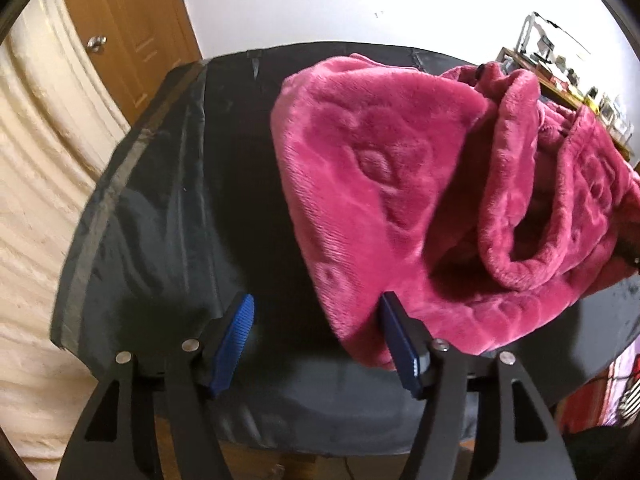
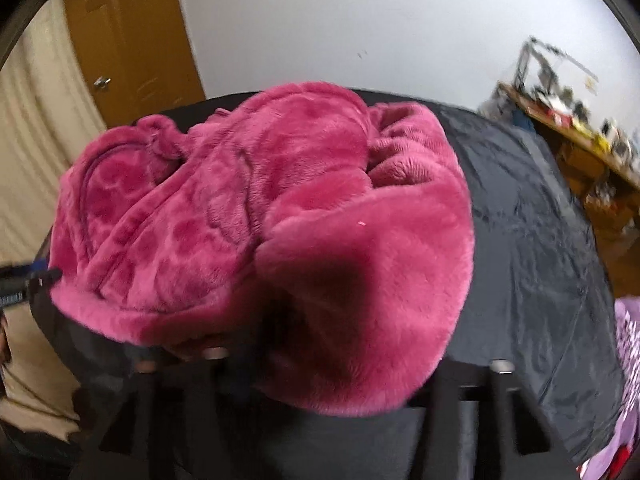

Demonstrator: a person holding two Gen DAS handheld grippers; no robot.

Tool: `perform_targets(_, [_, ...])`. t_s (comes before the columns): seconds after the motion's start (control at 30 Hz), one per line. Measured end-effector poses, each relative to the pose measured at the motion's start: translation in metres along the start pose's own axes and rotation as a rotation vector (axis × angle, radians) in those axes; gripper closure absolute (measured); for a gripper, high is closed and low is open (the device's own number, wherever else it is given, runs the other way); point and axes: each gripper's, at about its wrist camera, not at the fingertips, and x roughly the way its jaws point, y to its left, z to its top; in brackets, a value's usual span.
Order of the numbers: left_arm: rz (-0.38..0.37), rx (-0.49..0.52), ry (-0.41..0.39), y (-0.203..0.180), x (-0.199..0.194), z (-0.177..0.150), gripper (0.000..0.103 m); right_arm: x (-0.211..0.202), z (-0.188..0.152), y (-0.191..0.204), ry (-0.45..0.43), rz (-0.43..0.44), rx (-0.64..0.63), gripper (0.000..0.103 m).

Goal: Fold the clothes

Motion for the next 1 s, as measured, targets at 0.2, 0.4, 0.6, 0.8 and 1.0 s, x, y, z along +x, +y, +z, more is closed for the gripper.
perform_targets(0.2, [0.025,0.112,-0.064,0.002,-0.020,0.007,0.032,-0.032,-0.003,-0.012,-0.068,-0.004,-0.020,0.038])
perform_targets(0.4, [-0.011,0.202,-0.199,0.010,-0.048,0.040,0.026,-0.066,0.023,-0.002,-0.164,0.004,-0.121,0.038])
perform_targets(0.6, [-0.101,0.410,-0.272,-0.013,-0.058,0.069,0.024,-0.054,0.044,0.028,-0.115,0.062,-0.285,0.038])
perform_targets(0.8, [-0.212,0.626,-0.213,-0.041,-0.032,0.089,0.024,-0.022,0.049,0.016,0.009,0.114,-0.303,0.038])
perform_targets(1.0, [-0.313,0.686,-0.131,-0.056,-0.007,0.111,0.024,-0.004,0.046,-0.001,0.105,0.174,-0.256,0.038])
